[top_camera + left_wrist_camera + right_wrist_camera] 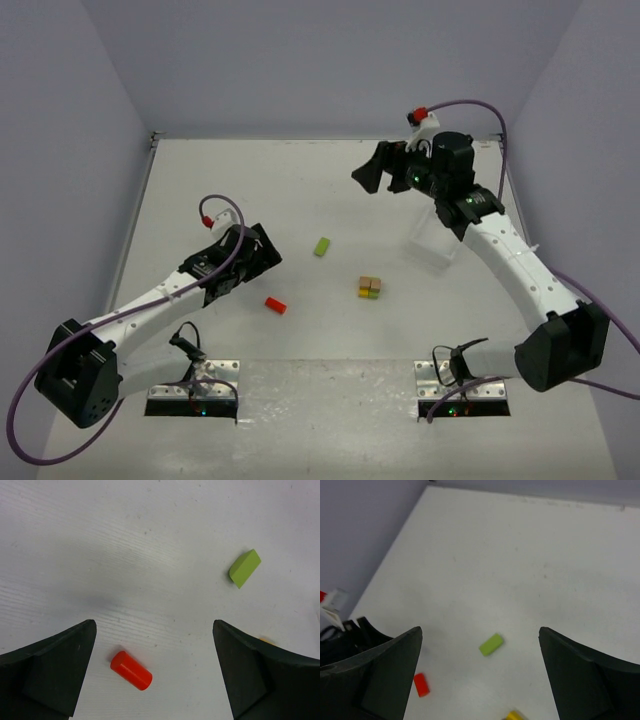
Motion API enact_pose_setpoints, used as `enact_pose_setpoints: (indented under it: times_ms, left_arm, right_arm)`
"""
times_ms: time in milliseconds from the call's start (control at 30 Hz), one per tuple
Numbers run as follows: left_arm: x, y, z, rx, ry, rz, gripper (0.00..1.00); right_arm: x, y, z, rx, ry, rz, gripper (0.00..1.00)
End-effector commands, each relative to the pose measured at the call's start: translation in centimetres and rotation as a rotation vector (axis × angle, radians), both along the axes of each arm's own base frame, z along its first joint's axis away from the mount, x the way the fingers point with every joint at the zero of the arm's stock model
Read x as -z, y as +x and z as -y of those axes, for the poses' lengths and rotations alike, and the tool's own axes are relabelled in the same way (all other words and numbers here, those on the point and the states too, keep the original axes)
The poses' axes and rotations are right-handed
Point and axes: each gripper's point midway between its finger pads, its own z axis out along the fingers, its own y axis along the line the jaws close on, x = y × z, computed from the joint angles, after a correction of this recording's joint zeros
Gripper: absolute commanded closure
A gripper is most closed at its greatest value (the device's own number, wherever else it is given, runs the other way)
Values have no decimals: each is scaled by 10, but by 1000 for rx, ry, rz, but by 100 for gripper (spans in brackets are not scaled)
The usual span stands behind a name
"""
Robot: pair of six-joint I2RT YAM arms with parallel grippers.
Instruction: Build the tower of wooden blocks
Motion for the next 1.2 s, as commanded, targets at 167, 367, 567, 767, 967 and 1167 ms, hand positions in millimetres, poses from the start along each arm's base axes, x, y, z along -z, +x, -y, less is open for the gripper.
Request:
enact_pose_setpoints:
  times_ms: [167, 367, 567, 767, 967, 1167]
  left_arm:
    - [-1, 10, -5, 5, 60, 56, 0]
    - [6, 2, -9, 45, 86, 53, 0]
    - [4, 2, -11, 49, 93, 75, 0]
    - [2, 1, -15, 42, 108, 82, 0]
    - [4, -2, -18, 37, 109, 82, 0]
    - [3, -2, -19, 33, 108, 86, 0]
  right_arm:
    - [177, -102, -10, 23, -287, -473, 1]
    - [201, -104, -15, 13, -364, -498, 1]
    - [219, -111, -28, -39, -419, -517, 1]
    - [232, -111, -37, -56, -491, -527, 1]
    - [238, -112, -42, -65, -517, -538, 1]
    - [243, -124, -49, -96, -523, -555, 1]
